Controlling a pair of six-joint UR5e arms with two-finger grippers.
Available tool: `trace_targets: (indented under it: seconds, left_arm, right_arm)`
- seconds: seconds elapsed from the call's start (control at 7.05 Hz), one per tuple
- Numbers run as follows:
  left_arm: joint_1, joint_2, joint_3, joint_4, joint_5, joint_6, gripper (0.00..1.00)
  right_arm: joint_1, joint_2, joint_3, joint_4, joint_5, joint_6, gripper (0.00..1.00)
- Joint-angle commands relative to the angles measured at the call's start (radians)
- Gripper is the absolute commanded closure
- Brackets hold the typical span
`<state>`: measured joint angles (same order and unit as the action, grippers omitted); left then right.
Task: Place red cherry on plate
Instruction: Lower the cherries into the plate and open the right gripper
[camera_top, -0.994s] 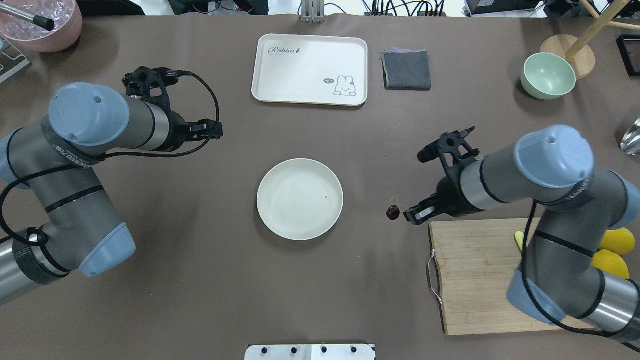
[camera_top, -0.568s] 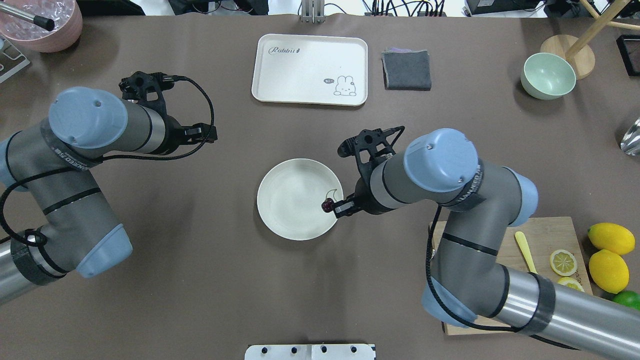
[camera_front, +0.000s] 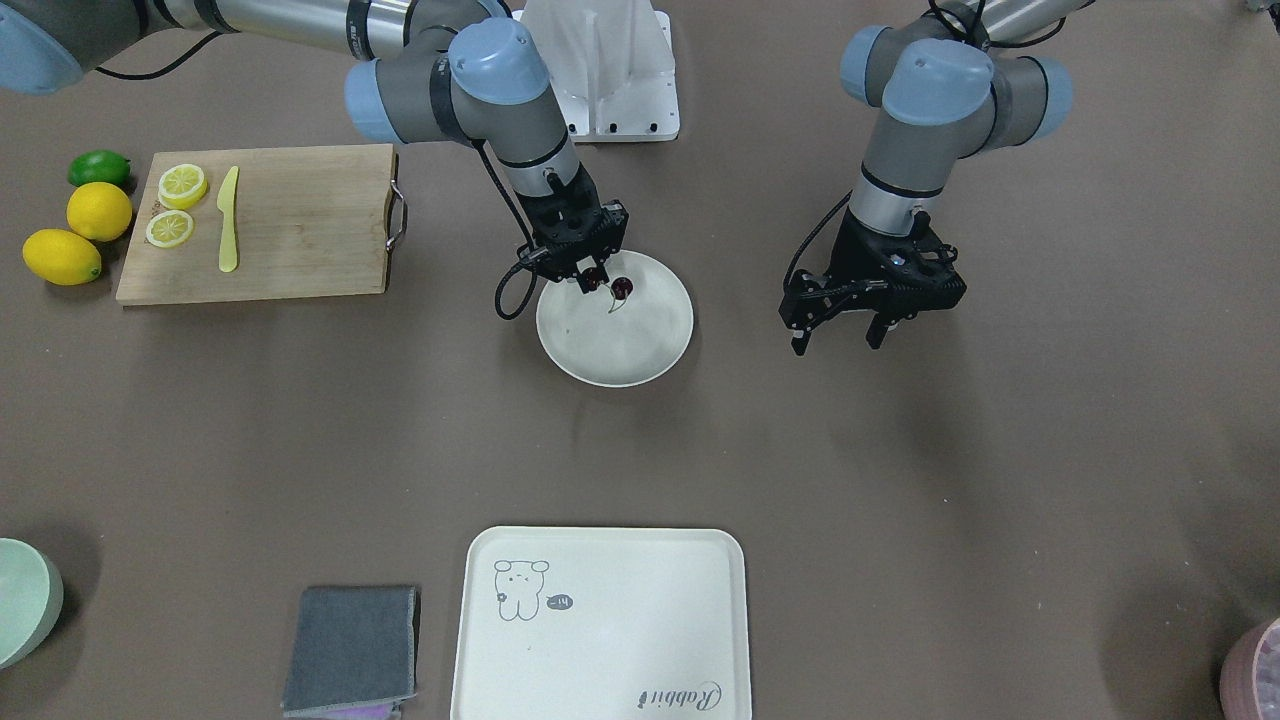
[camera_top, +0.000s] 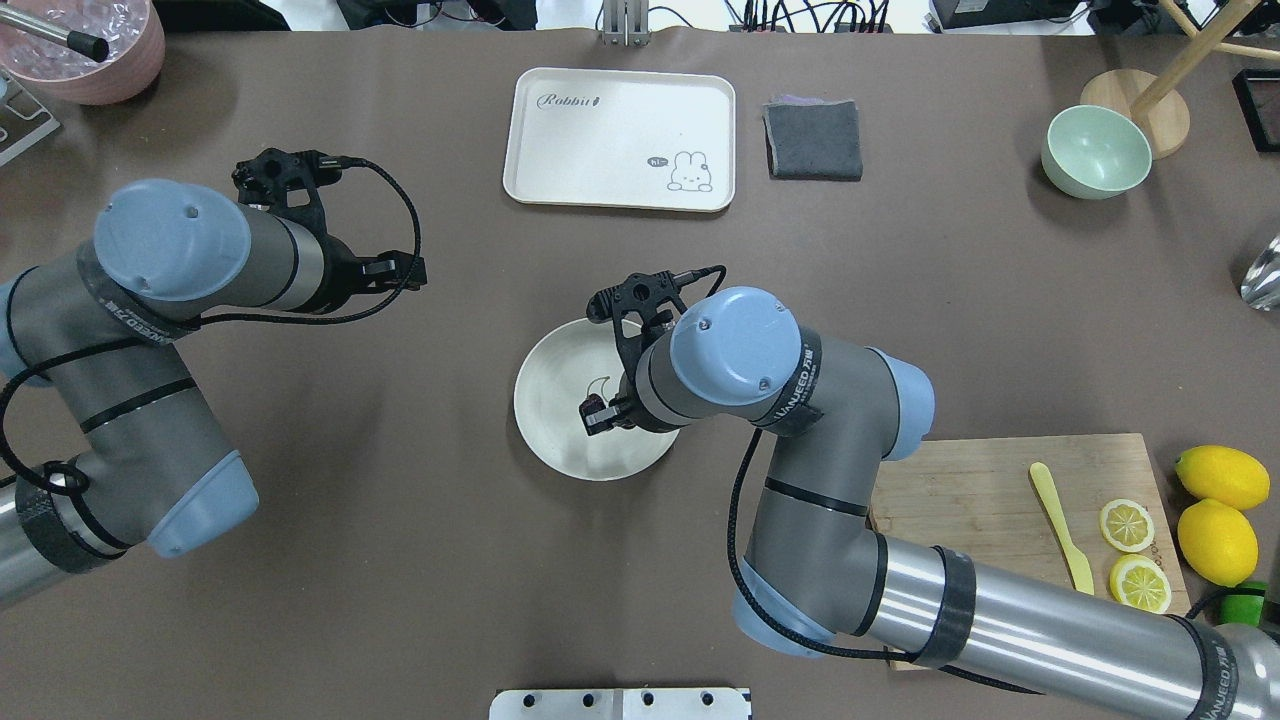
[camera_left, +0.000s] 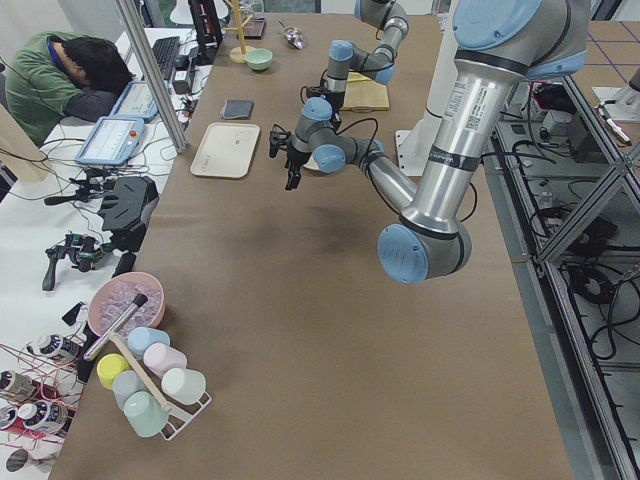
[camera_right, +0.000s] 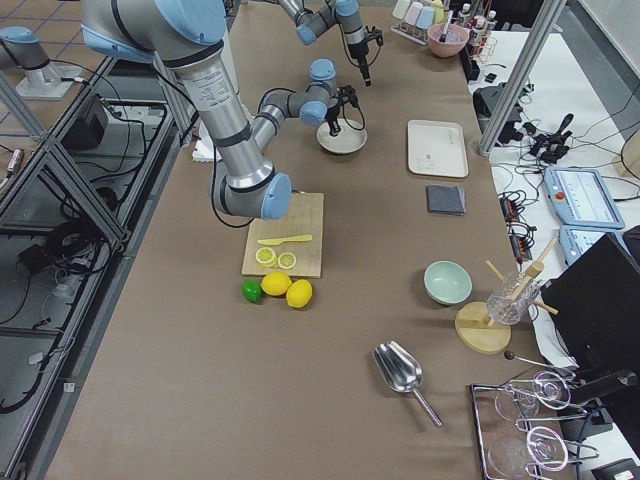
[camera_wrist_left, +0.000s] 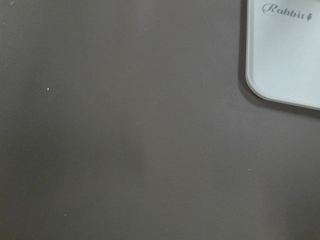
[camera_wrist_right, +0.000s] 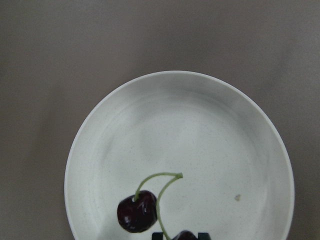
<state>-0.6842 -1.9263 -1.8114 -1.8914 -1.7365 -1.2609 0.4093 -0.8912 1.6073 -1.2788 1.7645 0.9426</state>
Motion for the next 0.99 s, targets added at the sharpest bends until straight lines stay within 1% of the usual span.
trace_targets:
  seconds: [0.0, 0.14, 0.28, 0.43, 0.57, 0.71, 0.85]
  left_arm:
    - [0.0, 0.003, 0.0, 0.0, -0.002, 0.002, 0.02]
    - [0.0, 0.013, -0.002, 0.0, -0.003, 0.002, 0.02]
    - [-0.002, 0.02, -0.005, 0.0, -0.003, 0.003, 0.02]
    - [-0.002, 0.021, -0.006, -0.002, -0.003, 0.003, 0.02]
    - [-0.006, 0.021, -0.009, -0.002, -0.005, 0.003, 0.02]
    - [-0.021, 0.024, -0.013, 0.0, -0.027, 0.009, 0.02]
    - [-0.066, 0.052, -0.025, 0.0, -0.087, 0.094, 0.02]
  right_arm:
    - [-0.015, 0.006, -0.021, 0.001, -0.025, 0.001, 1.0]
    - [-0.015, 0.009, -0.024, -0.002, -0.025, 0.002, 0.3]
    - [-0.024, 0.029, -0.052, 0.001, -0.048, 0.016, 0.01]
    - [-0.024, 0.038, -0.043, -0.004, -0.054, 0.069, 0.0]
    - [-0.011, 0.035, -0.009, -0.017, -0.043, 0.073, 0.0]
    - [0.032, 0.037, 0.081, -0.15, 0.011, 0.071, 0.0]
    - [0.089, 0.032, 0.179, -0.289, 0.079, 0.061, 0.0]
